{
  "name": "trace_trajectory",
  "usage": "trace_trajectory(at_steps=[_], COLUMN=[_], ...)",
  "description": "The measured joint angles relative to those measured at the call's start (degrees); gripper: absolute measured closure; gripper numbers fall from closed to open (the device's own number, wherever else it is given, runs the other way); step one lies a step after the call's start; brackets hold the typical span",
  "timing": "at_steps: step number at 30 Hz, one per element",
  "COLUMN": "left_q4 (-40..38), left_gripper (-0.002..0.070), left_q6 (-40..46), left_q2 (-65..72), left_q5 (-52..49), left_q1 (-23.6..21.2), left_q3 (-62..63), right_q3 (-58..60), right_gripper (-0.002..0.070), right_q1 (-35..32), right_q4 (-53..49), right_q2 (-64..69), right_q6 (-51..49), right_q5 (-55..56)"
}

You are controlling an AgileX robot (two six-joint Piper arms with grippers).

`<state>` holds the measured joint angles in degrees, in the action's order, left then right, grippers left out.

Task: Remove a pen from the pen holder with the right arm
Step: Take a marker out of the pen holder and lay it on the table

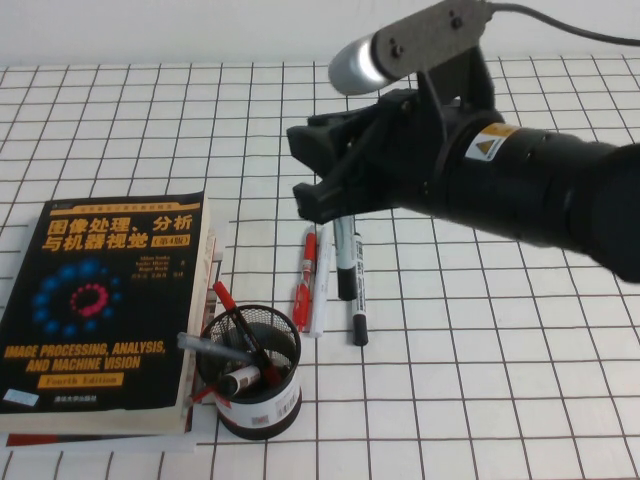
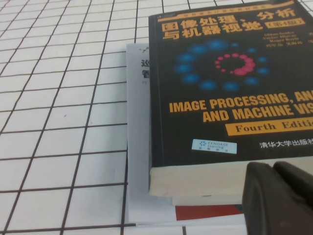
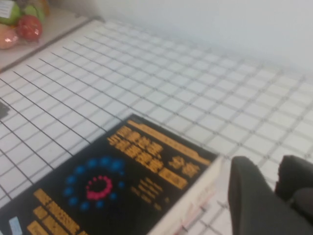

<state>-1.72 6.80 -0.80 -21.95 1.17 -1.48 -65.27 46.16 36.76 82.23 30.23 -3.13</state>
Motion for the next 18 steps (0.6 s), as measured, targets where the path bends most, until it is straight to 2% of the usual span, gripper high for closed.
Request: trace_trajectory(at_steps=[5, 10, 14, 18], left_q4=[0.0, 0.0, 0.0, 0.0], left_gripper=[0.0679, 0.0679, 0.0679, 0.0679], left_q6=[0.0, 0.0, 0.0, 0.0], left_q2=[0.0, 0.0, 0.0, 0.0], left_q5=[0.0, 0.0, 0.0, 0.0], left_q1=[0.0, 0.0, 0.0, 0.0], left_q3=[0.0, 0.0, 0.0, 0.0], right_q3=[-4.0, -10.3, -17.6, -24.1], right_gripper=[0.0582, 0.0581, 0.0582, 0.0582], right_q1=[-7.7, -12.0, -13.2, -13.9], right_q4=[-5.3, -8.6, -8.9, -8.5], right_q2=[2.5, 9.4, 17.4, 24.8], right_q6=[-13.9, -25.7, -28.0, -29.2], right_q5=[-13.2, -27.5, -35.8, -37.5])
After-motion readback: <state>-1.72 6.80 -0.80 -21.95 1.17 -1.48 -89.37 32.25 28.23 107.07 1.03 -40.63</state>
